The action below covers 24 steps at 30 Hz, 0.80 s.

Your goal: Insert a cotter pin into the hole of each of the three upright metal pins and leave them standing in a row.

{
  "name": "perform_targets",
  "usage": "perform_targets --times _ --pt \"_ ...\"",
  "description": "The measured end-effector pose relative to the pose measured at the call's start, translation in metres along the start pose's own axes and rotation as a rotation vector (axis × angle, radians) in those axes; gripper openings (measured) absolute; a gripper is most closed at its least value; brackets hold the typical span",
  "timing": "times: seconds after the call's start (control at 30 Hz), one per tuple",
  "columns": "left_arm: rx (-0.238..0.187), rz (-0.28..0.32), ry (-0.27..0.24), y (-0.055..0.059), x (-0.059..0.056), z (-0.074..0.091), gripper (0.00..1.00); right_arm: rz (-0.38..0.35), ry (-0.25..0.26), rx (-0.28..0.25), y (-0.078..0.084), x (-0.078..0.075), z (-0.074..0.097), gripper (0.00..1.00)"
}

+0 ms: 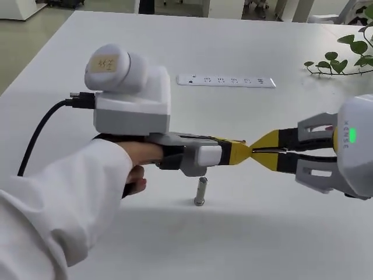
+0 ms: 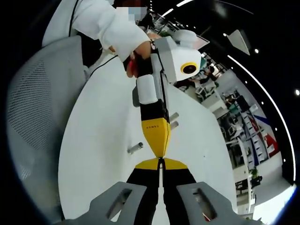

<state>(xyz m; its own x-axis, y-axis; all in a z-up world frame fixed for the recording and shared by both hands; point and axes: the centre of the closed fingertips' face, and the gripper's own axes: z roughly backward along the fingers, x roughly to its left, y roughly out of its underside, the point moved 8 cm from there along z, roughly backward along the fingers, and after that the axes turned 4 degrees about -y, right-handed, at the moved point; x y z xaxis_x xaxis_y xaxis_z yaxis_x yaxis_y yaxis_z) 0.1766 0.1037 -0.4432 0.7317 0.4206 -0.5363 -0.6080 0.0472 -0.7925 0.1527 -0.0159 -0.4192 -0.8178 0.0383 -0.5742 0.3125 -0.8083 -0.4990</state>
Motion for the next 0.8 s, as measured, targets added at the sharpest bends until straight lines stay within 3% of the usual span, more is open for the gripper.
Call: perform_targets --times 0.17,0.3,0.43,0.6,0.67,0.8 --pt "-0.003 0.023 -0.009 0.001 -0.001 0.002 0.00 0.004 -0.002 -0.004 -0.003 0.000 0.000 0.00" --pt "-0.006 -0.002 -0.018 0.002 -0.003 0.004 0.00 0.003 -0.002 -0.008 -0.005 0.002 0.001 0.00" --pt "0.002 0.067 -0.024 0.004 -0.003 0.005 0.00 0.013 -0.002 -0.012 -0.006 0.004 0.000 0.00" --pt "0.001 0.060 -0.032 0.007 -0.006 0.006 0.00 0.016 -0.001 -0.030 -0.005 0.008 0.002 0.00" --pt "0.012 0.101 -0.042 0.009 -0.007 0.005 0.00 0.018 -0.001 -0.036 -0.003 0.011 0.002 0.00" --pt "0.014 0.090 -0.046 0.014 -0.011 0.003 0.00 0.021 -0.012 -0.043 -0.001 0.014 0.004 0.00"
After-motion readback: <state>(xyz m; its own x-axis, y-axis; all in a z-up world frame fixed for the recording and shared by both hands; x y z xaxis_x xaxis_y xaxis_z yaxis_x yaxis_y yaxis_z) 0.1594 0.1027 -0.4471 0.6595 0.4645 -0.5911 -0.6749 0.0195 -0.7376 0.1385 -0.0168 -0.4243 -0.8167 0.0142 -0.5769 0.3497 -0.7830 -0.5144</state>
